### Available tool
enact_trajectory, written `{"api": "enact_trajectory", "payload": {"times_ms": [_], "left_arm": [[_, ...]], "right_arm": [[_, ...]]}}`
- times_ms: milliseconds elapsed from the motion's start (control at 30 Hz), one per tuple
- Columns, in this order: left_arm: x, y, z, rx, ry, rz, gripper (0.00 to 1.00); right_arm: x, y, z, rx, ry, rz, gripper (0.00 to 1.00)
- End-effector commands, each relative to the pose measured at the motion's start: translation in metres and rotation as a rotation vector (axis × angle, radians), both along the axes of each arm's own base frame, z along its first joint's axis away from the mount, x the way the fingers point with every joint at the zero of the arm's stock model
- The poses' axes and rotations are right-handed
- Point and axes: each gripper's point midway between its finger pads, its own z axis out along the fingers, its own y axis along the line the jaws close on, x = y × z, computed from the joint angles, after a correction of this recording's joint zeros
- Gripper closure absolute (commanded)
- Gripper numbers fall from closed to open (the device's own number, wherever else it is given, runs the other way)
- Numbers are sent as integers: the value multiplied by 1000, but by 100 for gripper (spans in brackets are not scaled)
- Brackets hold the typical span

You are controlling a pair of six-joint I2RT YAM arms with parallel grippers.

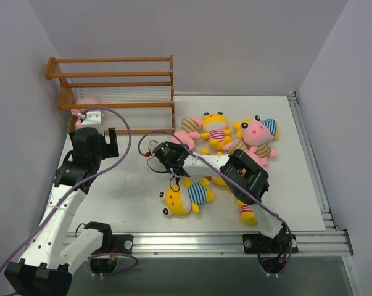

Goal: Place and organize the stuffed toys onto the shelf
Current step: Grab a stuffed toy with the right arm

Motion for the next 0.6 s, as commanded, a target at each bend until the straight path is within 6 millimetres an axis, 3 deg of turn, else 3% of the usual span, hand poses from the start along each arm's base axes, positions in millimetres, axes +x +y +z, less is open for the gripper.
{"api": "enact_trajectory", "payload": {"times_ms": [0, 33, 100, 233, 367, 467, 567], "left_arm": [[2, 0, 28, -19, -79, 2, 4], [2, -1, 28, -21, -79, -2, 4], [2, -1, 29, -22, -83, -5, 4], [2, -2, 30, -24, -89, -12, 4], [3, -8, 32, -35, -105, -51, 4], [4, -19, 38, -55, -138, -119, 4], [3, -27, 43, -67, -174, -168, 4]], "right_arm": [[2, 12, 14, 21, -61, 4, 84], [1, 14, 18, 28, -65, 5, 94], [-3, 16, 30, 47, -67, 11, 100], [-13, 27, 61, 191, -28, 33, 100], [-22, 33, 110, 402, 22, 41, 100], [-32, 28, 149, 599, 106, 36, 100], [-32, 20, 165, 798, 223, 9, 100]]}}
